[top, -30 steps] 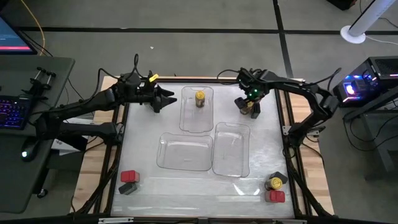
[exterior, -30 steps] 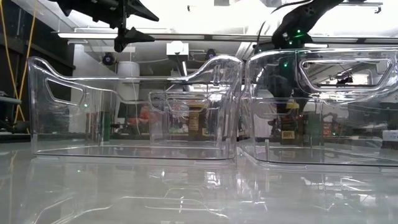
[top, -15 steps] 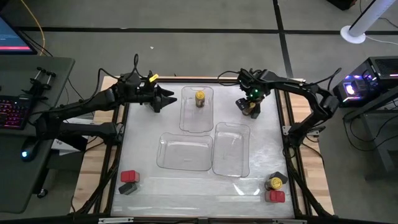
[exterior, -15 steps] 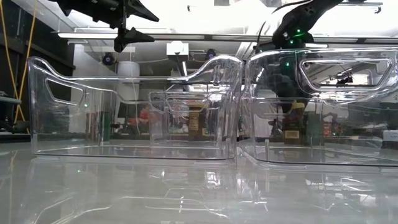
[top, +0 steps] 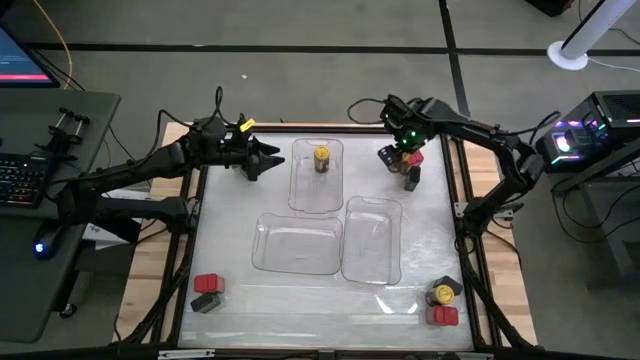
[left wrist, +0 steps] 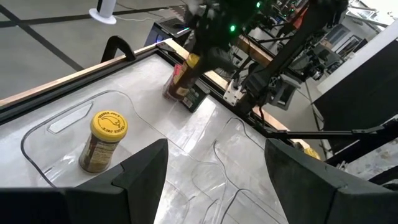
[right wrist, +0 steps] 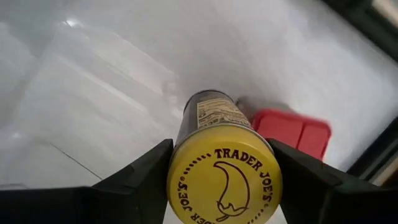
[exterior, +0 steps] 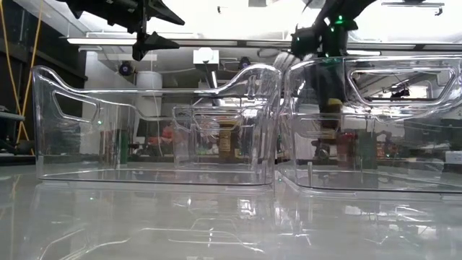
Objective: Sort spices by type
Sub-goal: Put the top right yellow seasoning bottle into the top transparent bin
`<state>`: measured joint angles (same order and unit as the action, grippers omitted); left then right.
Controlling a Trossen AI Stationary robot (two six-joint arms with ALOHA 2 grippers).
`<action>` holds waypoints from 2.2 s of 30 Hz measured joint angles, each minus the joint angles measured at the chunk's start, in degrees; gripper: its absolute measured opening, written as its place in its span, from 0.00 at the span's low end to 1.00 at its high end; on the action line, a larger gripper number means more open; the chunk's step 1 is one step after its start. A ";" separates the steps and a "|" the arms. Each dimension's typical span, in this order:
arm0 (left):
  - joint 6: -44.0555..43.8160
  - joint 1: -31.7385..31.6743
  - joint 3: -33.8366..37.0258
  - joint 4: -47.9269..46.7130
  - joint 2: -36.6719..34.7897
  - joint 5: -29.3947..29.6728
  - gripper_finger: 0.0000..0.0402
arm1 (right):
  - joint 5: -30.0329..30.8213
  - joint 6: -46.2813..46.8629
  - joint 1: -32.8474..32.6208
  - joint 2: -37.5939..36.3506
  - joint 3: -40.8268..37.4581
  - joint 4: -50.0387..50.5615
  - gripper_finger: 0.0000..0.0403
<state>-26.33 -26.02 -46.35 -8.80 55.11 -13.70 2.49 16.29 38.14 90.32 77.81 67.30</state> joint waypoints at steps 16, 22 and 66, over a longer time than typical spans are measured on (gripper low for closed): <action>2.60 0.02 -0.04 -5.19 0.00 2.30 0.63 | -4.30 -4.90 -11.06 4.39 23.02 -9.95 0.57; 3.40 0.02 -0.04 -8.49 -0.02 2.47 0.63 | -4.40 -10.62 -14.82 12.67 27.96 -6.27 0.57; -3.03 0.24 7.08 -13.35 18.94 12.76 0.63 | 4.86 -18.29 -15.40 25.29 34.31 -2.99 0.57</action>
<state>-29.36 -25.78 -39.27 -22.15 74.06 -0.94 7.35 -2.00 22.74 115.61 112.12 64.31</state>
